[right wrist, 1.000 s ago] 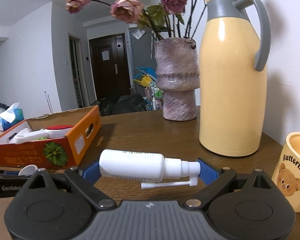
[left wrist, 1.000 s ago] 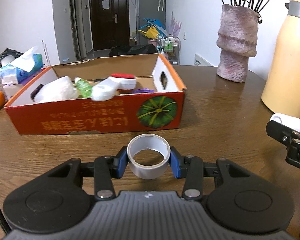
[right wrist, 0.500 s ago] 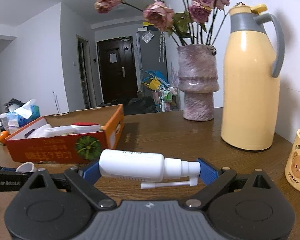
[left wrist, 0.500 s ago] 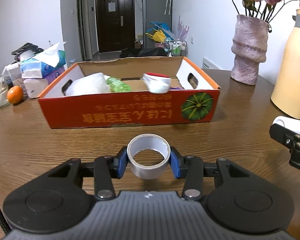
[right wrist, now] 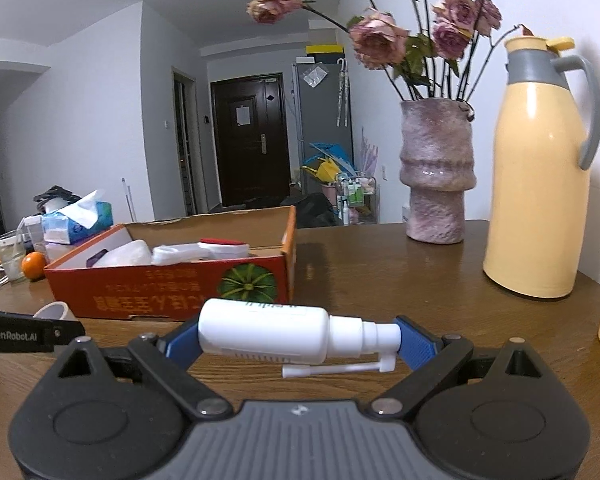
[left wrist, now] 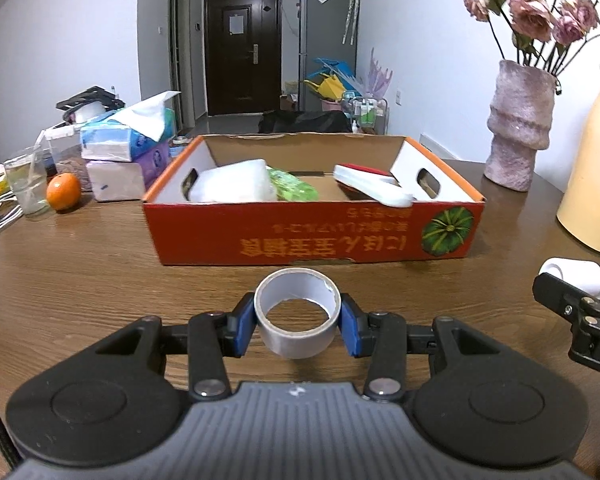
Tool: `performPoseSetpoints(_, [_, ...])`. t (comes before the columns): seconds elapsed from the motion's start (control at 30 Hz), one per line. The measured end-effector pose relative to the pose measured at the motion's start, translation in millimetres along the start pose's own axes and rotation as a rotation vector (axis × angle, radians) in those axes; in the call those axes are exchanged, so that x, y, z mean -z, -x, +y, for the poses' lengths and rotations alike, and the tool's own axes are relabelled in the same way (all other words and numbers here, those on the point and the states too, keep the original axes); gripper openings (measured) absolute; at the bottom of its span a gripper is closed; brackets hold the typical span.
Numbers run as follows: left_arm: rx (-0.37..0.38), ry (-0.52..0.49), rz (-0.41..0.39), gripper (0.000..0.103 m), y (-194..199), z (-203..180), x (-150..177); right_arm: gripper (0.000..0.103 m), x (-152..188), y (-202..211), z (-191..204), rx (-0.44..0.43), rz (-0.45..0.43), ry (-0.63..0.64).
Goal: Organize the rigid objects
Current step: 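Carry the tape roll and nasal spray bottle with both grippers over the box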
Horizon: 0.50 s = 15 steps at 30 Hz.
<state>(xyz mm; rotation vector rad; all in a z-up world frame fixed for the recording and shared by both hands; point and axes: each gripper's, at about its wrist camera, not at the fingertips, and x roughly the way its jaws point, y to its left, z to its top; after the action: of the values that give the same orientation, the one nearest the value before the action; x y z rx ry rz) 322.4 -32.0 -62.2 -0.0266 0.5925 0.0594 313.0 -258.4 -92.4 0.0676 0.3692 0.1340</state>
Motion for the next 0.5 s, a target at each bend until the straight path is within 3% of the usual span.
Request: performPoseSetpoints(0.5, [0.002,0.026,-0.056,0.044,2.8,30.8,-25.6,0.098,-24.8,-11.5,40.1,-0.031,-0.056,0.032])
